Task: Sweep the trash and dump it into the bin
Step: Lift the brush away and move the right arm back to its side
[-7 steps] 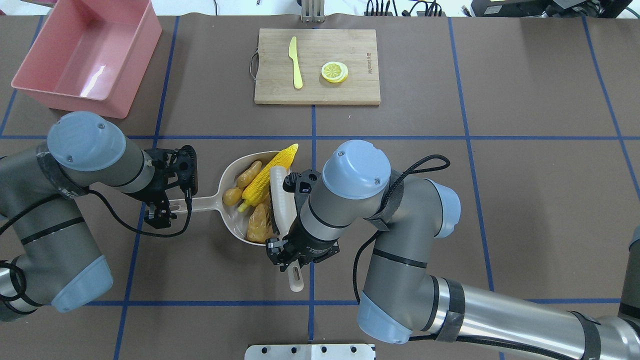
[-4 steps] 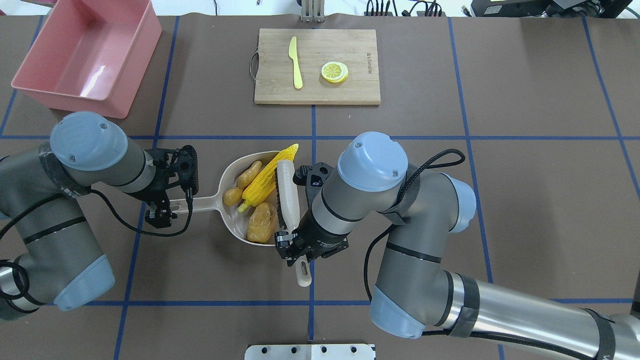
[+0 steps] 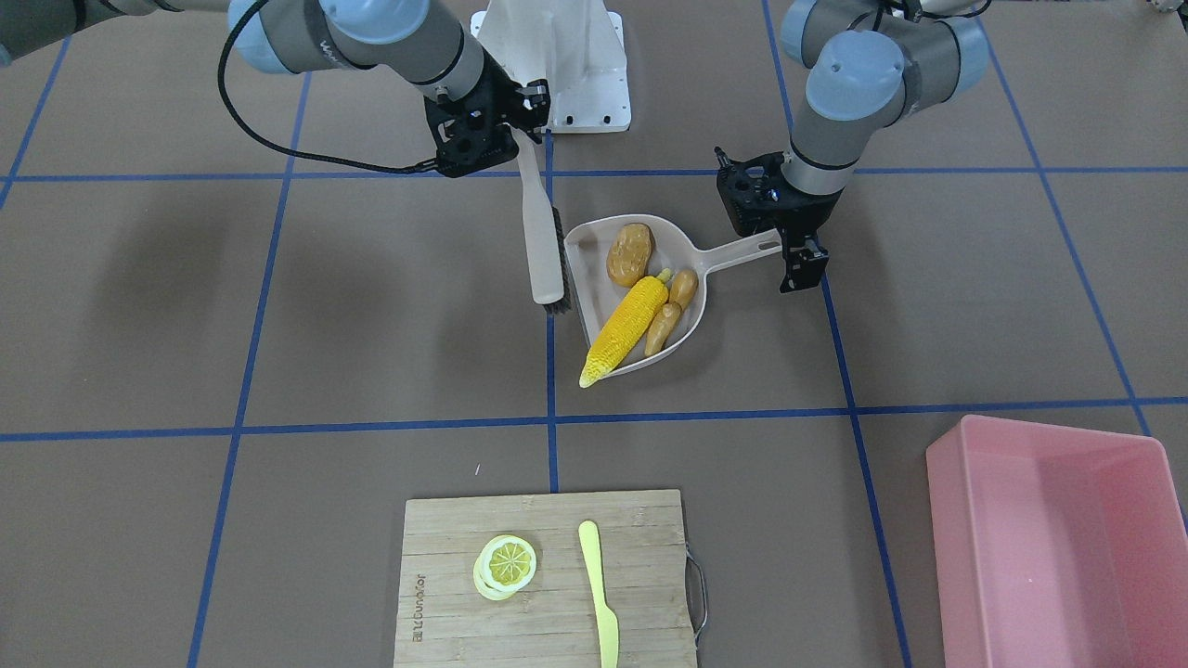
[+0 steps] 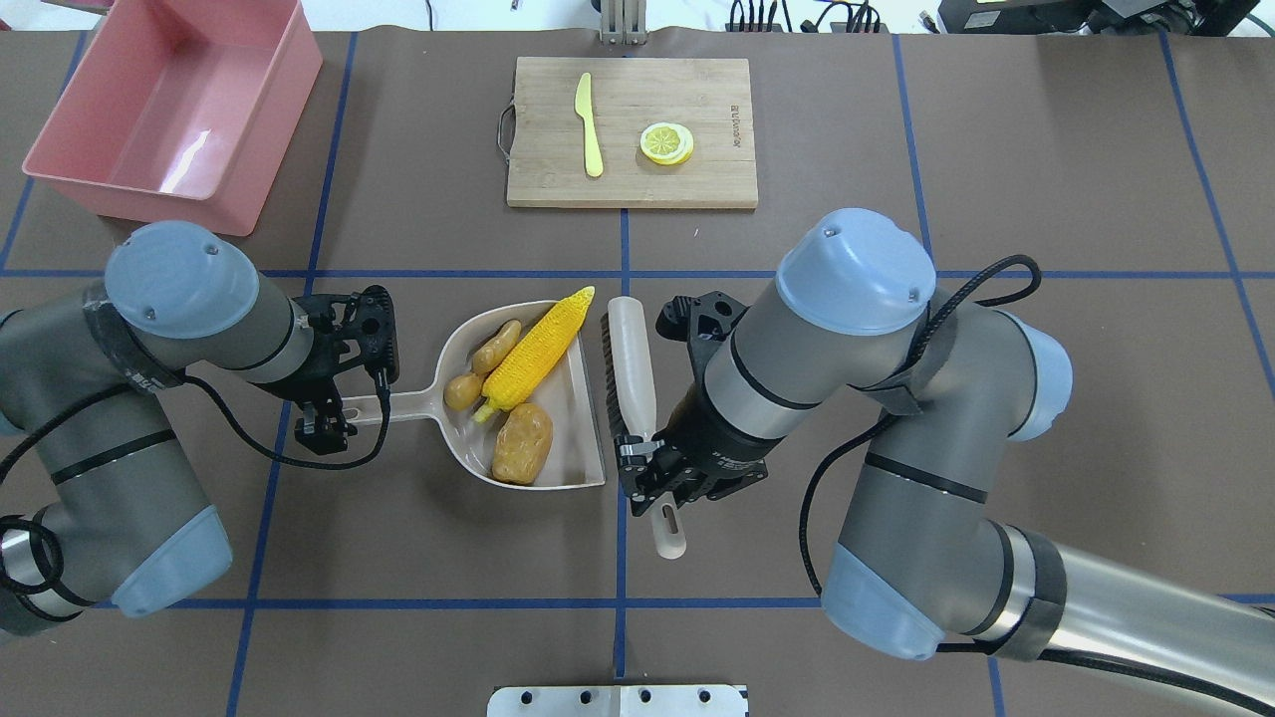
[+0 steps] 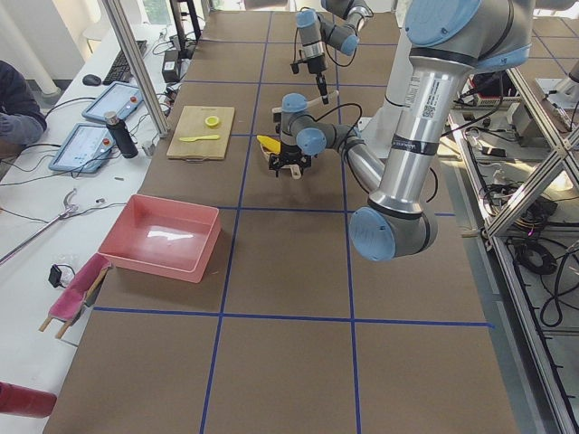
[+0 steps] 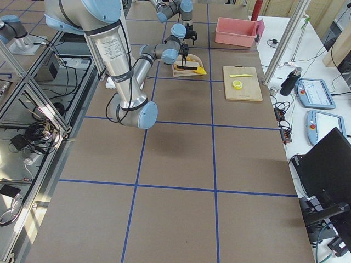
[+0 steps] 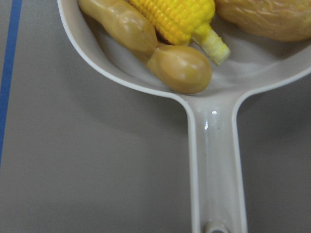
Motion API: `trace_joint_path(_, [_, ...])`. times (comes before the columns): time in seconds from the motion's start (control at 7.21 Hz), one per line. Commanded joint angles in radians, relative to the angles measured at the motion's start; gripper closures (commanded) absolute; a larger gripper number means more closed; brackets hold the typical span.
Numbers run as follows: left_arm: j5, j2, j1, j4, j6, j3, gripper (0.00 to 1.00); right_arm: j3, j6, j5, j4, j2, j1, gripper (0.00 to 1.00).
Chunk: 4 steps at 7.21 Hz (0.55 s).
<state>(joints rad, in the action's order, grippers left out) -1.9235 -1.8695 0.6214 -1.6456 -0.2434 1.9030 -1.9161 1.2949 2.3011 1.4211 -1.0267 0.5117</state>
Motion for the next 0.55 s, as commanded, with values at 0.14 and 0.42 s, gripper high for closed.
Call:
trace_joint_path(0.14, [-0.037,-0.005,0.0,0.012,0.056,-0.004,0.02,-0.057,-0.016,0.023,0.061,-0.088,0.095,1.0])
trace_joint_path(0.42, [-0.096,-0.008,-0.002,0.012,0.058,0.005,0.02,-0.084,-0.075,0.017,0.117,-0.146,0.146,1.0])
